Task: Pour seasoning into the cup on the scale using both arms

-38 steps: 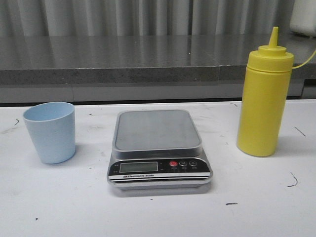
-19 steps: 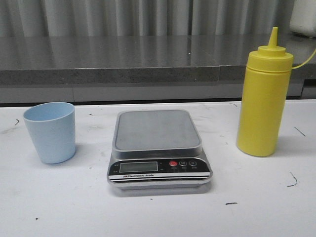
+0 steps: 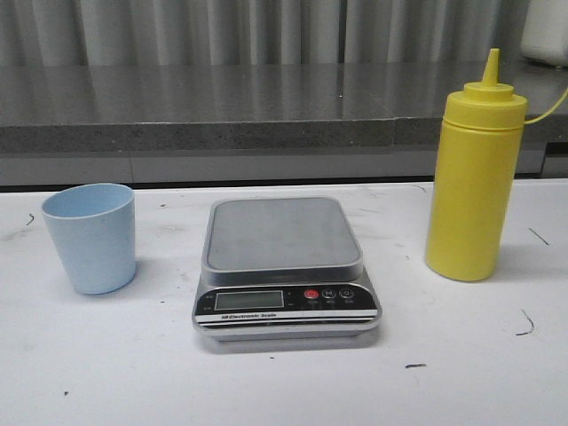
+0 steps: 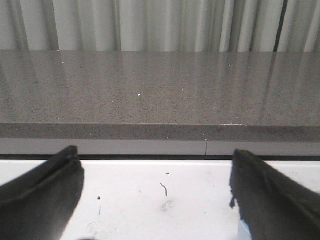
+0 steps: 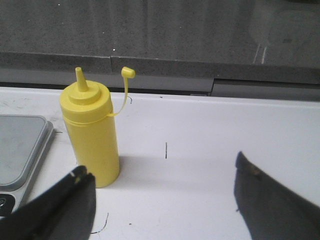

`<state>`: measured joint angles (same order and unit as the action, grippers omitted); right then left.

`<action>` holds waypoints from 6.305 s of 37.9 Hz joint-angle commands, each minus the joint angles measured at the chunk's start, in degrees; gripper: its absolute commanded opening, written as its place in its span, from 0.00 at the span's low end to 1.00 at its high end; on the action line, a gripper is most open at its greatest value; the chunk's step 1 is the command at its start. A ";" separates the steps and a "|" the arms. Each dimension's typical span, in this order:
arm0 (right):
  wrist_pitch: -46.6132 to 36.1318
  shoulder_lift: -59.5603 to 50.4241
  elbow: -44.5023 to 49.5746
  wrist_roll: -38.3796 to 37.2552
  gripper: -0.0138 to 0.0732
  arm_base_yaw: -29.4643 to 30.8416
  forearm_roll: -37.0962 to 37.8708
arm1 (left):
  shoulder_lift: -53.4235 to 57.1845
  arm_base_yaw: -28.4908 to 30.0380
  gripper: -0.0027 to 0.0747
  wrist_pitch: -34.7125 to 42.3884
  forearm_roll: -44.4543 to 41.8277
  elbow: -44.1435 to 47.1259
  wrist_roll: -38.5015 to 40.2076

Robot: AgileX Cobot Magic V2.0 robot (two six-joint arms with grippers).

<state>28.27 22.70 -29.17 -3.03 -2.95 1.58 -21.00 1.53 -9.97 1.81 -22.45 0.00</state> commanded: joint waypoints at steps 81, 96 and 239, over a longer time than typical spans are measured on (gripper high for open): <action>-5.24 0.82 -2.14 0.11 0.91 0.30 0.62 | -80.26 -28.34 0.01 -39.43 -3.90 -52.37 -4.68; -5.13 0.82 -2.14 0.11 0.91 0.30 0.62 | -80.57 -30.12 0.01 -55.02 -3.58 -68.93 -4.68; -4.87 0.82 -2.03 0.11 0.91 0.30 0.62 | -20.85 -14.92 0.01 -16.89 -1.81 -15.25 2.55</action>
<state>27.92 22.70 -29.26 -3.03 -2.95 1.58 -47.55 -13.35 -34.41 -0.90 -39.73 1.75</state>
